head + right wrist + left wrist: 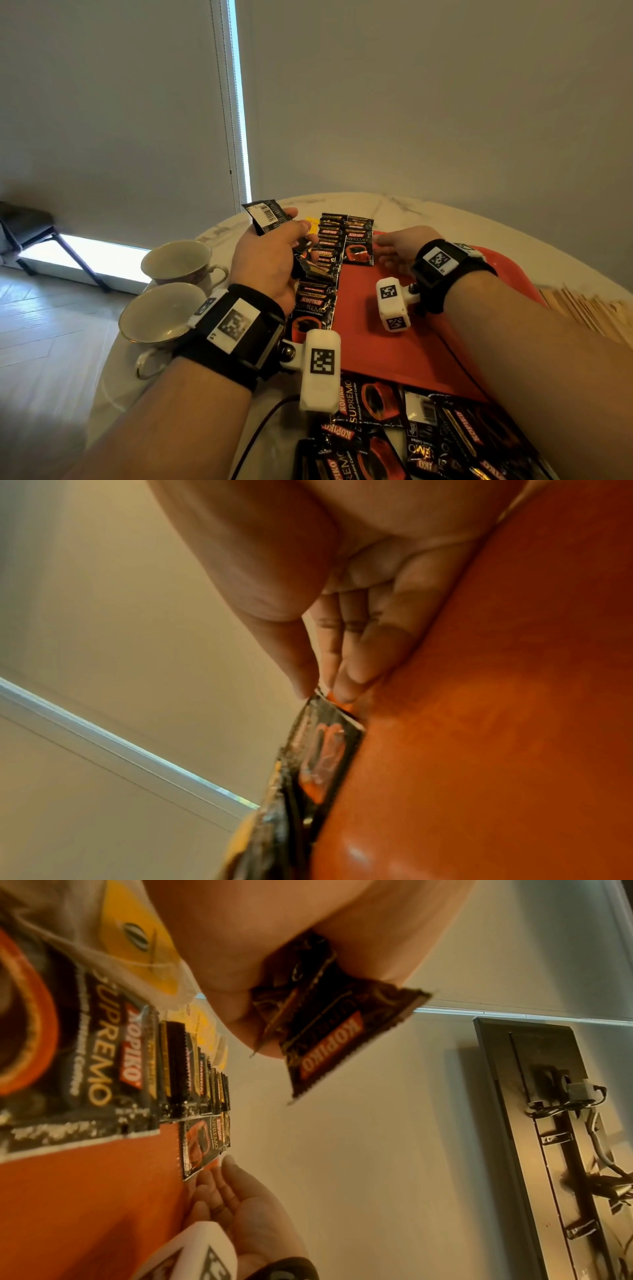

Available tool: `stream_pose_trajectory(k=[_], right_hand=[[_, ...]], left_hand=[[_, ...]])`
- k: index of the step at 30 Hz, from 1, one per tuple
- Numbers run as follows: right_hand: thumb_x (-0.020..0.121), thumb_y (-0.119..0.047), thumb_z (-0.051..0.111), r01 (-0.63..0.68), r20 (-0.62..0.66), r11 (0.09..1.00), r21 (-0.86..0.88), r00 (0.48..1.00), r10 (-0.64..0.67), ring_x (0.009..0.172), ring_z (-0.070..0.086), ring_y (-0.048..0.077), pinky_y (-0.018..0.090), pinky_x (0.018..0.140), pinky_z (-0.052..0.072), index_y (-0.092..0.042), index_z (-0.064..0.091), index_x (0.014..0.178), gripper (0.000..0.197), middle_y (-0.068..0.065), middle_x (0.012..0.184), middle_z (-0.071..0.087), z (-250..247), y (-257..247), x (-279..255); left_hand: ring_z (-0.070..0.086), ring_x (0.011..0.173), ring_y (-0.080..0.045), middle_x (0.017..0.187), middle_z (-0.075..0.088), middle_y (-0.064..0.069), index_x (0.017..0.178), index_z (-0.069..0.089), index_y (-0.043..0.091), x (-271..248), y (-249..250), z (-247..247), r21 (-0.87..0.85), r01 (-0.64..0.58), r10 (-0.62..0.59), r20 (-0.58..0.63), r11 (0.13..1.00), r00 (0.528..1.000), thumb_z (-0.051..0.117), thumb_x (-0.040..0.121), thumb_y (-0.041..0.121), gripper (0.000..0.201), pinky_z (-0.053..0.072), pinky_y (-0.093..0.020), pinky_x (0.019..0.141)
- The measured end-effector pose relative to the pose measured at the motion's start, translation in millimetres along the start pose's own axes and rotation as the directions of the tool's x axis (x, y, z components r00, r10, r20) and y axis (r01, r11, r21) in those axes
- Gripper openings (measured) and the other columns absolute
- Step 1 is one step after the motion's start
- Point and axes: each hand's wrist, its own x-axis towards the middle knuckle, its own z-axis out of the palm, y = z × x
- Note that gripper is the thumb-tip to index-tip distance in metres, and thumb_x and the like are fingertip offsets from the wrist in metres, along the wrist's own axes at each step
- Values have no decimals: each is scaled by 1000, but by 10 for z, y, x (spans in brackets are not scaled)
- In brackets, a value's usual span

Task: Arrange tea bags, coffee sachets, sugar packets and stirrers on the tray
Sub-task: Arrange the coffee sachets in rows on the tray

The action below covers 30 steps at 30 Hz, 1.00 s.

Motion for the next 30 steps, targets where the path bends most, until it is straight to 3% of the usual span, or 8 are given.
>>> stream_pose_trajectory(k=[3, 6, 10, 14, 17, 21, 24, 30], right_hand=[[89, -18, 76, 0, 79, 994, 105, 997, -8, 58, 53, 12, 23, 48, 46, -6, 70, 105, 21, 3, 82, 65, -39, -70, -159], [82, -17, 81, 125, 254, 981, 145, 954, -159, 61, 57, 11, 25, 55, 46, -12, 73, 103, 22, 3, 87, 70, -46, -208, -488], [66, -22, 85, 357, 571, 925, 128, 737, -363, 76, 61, 15, 25, 61, 46, -19, 74, 98, 34, 5, 93, 69, 37, -342, -1012], [70, -15, 91, 665, 649, 743, -77, 599, -469, 91, 70, 19, 26, 81, 57, -23, 76, 98, 33, 2, 101, 75, 127, -363, -1188], [80, -9, 83, 689, 553, 721, -79, 632, -543, 78, 70, 10, 18, 72, 54, -21, 79, 93, 18, -5, 90, 77, 154, -358, -1136], [88, -15, 76, 497, 355, 855, 149, 780, -515, 63, 59, 14, 27, 55, 47, -16, 78, 91, 3, 5, 80, 72, 94, -380, -961], [88, -8, 76, 414, 192, 856, 310, 854, -483, 57, 61, 12, 27, 51, 47, -13, 73, 89, 5, 4, 76, 73, 39, -415, -865], [78, -3, 82, 582, 196, 791, 189, 767, -611, 91, 75, 26, 41, 84, 61, -16, 80, 79, 14, 8, 91, 78, 64, -382, -860]], left_hand=[[70, 67, -19, 91, 72, -13, 117, 67, 10, 5, -19, 15, -43, 37, -37, 0, 998, 999, 62, 96, -2, 24, 58, -33, 56], [71, 66, -21, 90, 74, -12, 117, 65, 11, 33, -34, 27, -86, 72, -74, -20, 994, 997, 57, 98, -1, 23, 59, -35, 58], [74, 72, -25, 104, 75, -13, 121, 65, 13, 51, -32, 20, -131, 97, -105, -52, 987, 993, 53, 102, 3, 25, 62, -38, 61], [75, 102, -38, 115, 76, -16, 124, 69, 17, 52, -28, -27, -139, 122, -132, -67, 983, 989, 55, 99, 6, 30, 60, -57, 91], [74, 104, -37, 118, 74, -20, 124, 67, 13, 46, -40, -17, -161, 111, -127, -96, 981, 987, 57, 99, 7, 28, 62, -53, 87], [77, 90, -35, 112, 75, -20, 126, 67, 10, 83, -36, -13, -165, 99, -123, -139, 981, 983, 58, 97, 5, 32, 62, -44, 67], [73, 78, -23, 99, 73, -14, 118, 69, 15, 85, -23, -8, -93, 67, -82, -163, 993, 983, 59, 97, 1, 27, 61, -34, 58], [68, 67, -16, 79, 72, -3, 118, 69, 10, 12, -56, 41, -23, 51, -52, -3, 998, 999, 75, 94, 31, 33, 54, -31, 57]])
